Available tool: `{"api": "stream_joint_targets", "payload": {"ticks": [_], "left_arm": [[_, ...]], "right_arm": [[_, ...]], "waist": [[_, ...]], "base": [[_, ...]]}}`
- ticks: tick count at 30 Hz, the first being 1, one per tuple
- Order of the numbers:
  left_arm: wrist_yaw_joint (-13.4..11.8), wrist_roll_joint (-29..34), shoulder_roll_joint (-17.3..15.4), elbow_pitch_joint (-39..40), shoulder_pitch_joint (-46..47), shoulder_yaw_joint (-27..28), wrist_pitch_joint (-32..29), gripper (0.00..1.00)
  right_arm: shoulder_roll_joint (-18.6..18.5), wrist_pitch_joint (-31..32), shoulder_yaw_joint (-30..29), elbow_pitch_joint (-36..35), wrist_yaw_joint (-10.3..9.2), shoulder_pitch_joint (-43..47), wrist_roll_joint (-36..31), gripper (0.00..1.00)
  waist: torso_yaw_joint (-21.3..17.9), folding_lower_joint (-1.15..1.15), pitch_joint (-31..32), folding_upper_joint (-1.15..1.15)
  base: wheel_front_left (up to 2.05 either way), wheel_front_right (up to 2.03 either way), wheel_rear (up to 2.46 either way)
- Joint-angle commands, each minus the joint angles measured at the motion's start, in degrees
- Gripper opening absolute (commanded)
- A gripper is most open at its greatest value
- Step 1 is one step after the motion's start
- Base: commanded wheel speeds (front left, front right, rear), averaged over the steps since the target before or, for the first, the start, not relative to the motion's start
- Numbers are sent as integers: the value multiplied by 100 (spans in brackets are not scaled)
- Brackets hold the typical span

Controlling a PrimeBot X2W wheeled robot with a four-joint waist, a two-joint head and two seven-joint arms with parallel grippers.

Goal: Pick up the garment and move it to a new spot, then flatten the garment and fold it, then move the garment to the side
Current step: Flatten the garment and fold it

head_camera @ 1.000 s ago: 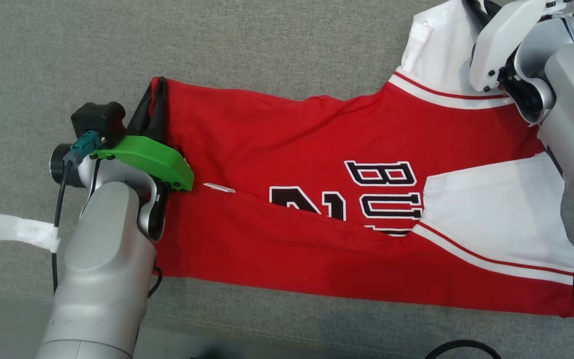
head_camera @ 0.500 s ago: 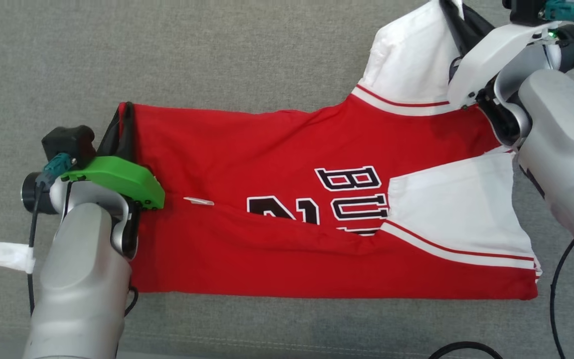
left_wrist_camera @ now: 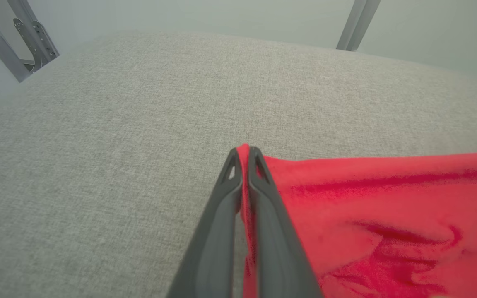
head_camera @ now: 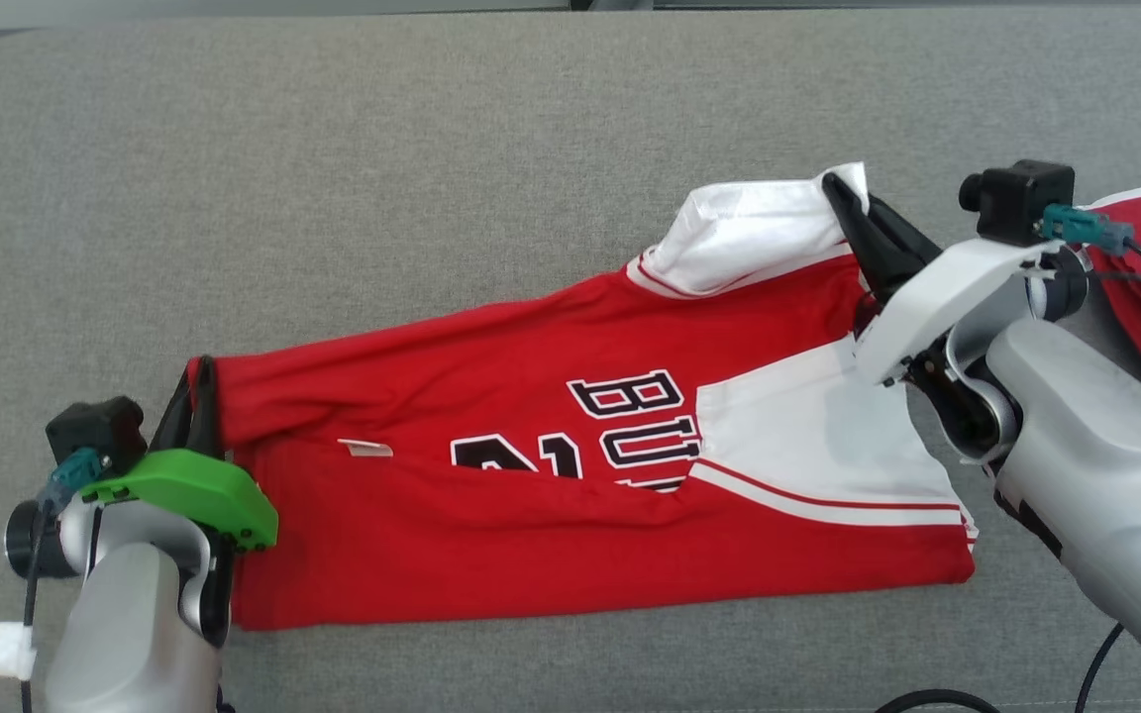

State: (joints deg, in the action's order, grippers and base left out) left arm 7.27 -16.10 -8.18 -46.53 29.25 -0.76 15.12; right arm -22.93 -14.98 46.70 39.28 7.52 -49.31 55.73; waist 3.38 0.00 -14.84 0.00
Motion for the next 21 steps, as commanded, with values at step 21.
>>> {"api": "stream_joint_targets", "payload": {"ticks": [21], "left_arm": [[23, -216, -36, 138, -1440, 272, -1, 0]], "right_arm": [[317, -20, -672, -915, -8, 2474, -86, 0]], "waist": [[-608, 0, 761, 0]], "base": [[0, 0, 0]]}}
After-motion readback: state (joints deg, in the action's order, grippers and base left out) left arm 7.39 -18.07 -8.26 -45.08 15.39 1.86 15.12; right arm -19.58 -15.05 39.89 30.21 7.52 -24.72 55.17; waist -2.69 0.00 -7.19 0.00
